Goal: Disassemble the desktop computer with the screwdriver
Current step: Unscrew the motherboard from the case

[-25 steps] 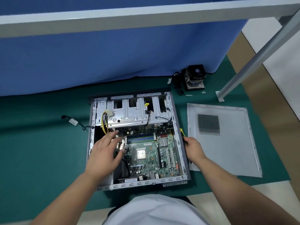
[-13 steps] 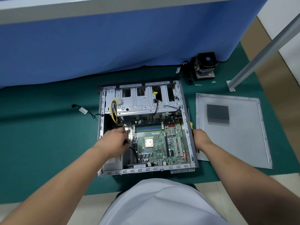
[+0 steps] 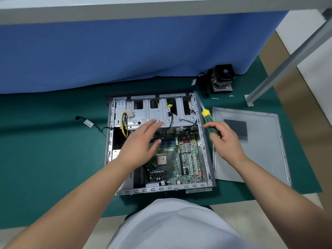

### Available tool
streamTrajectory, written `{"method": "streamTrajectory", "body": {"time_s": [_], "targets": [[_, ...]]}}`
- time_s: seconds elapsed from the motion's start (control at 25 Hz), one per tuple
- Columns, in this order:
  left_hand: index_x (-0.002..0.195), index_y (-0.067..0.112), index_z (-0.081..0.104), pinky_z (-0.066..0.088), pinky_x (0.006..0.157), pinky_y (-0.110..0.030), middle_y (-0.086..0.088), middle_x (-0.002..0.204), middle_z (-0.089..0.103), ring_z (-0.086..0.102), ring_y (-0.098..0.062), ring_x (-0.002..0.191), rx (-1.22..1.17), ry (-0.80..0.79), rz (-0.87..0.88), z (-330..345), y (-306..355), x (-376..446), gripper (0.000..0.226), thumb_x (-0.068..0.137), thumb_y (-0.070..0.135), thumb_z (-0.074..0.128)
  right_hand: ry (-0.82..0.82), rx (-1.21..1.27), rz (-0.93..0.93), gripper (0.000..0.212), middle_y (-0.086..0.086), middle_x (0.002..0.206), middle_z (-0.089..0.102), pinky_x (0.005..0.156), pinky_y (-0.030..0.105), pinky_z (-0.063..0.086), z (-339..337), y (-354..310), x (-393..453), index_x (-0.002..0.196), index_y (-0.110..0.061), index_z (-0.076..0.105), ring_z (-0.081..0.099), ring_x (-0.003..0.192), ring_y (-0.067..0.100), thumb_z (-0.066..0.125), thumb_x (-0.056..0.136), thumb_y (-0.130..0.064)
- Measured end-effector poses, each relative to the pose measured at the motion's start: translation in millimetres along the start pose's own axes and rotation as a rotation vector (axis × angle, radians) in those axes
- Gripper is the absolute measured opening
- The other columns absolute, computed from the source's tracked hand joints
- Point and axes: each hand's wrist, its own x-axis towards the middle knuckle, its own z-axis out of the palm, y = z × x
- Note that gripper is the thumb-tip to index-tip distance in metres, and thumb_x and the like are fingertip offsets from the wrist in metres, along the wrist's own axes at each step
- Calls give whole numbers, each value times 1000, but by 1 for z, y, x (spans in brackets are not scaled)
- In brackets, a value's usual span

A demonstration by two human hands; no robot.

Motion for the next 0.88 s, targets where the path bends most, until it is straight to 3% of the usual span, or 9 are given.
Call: {"method": "streamTrajectory", "body": {"time_s": [0.12, 0.28, 0.44, 0.52, 0.56, 0.68, 0.76, 0.8, 0.88], "targets": [[162, 31, 21, 36, 114, -43, 3, 171, 15, 29, -27, 153, 118, 102, 43, 5, 11, 11, 70, 102, 25, 57, -167, 52, -101, 38, -15, 108, 67, 49, 14, 37, 10, -35, -9, 103, -47, 70, 48, 54, 4, 49, 94, -16], [153, 20, 44, 47, 104, -47, -5, 150, 53, 49, -31, 135, 252, 31, 1, 9, 5, 8, 49, 104, 19, 50, -360, 56, -149, 37, -12, 92, 73, 49, 20, 38, 23, -55, -13, 100, -41, 72, 46, 51, 4, 44, 89, -19], [133, 18, 53, 44, 77, -38, -3, 108, 69, 65, -31, 96, 322, -116, -64, 15, -6, -10, 41, 95, 3, 47, -251, 271, 13, 25, 11, 82, 75, 63, 29, 58, 46, -70, -12, 110, -47, 63, 72, 68, 19, 49, 102, -29], [123, 18, 52, 48, 73, -39, -3, 105, 72, 67, -33, 87, 269, -168, -100, 16, -8, -16, 31, 96, 4, 46, -120, 321, 62, 11, 4, 84, 77, 70, 36, 63, 66, -76, -14, 107, -44, 55, 76, 72, 19, 61, 100, -39], [119, 18, 51, 48, 72, -39, -3, 105, 73, 67, -32, 85, 251, -188, -103, 17, -8, -18, 25, 98, 7, 46, -76, 283, 68, 21, -1, 85, 76, 69, 38, 63, 75, -77, -15, 106, -44, 50, 77, 72, 16, 68, 95, -42], [118, 21, 53, 47, 89, -39, -1, 103, 75, 66, -29, 88, 265, -200, -40, 18, -12, -26, 17, 107, 26, 42, -30, 239, 95, 39, -3, 89, 69, 65, 45, 61, 92, -80, -14, 104, -46, 43, 77, 71, 11, 77, 90, -33], [128, 25, 60, 38, 113, -42, 3, 120, 73, 65, -22, 116, 299, -107, 10, 15, -24, -30, 30, 109, 38, 40, -23, 199, 64, 44, -6, 90, 71, 62, 32, 60, 94, -78, -12, 107, -51, 40, 74, 70, 7, 76, 91, -30], [132, 27, 61, 33, 118, -44, 5, 130, 68, 58, -20, 128, 301, -29, 17, 10, -32, -31, 35, 108, 41, 40, -22, 157, 35, 47, -11, 91, 73, 58, 22, 55, 95, -77, -12, 109, -53, 38, 72, 69, 7, 75, 92, -28], [140, 28, 58, 27, 122, -45, 4, 147, 57, 45, -21, 142, 288, 98, -23, -1, -51, -32, 39, 107, 40, 43, -21, 106, 13, 51, -17, 92, 72, 56, 19, 51, 100, -76, -13, 112, -53, 34, 67, 73, 12, 73, 94, -24]]}}
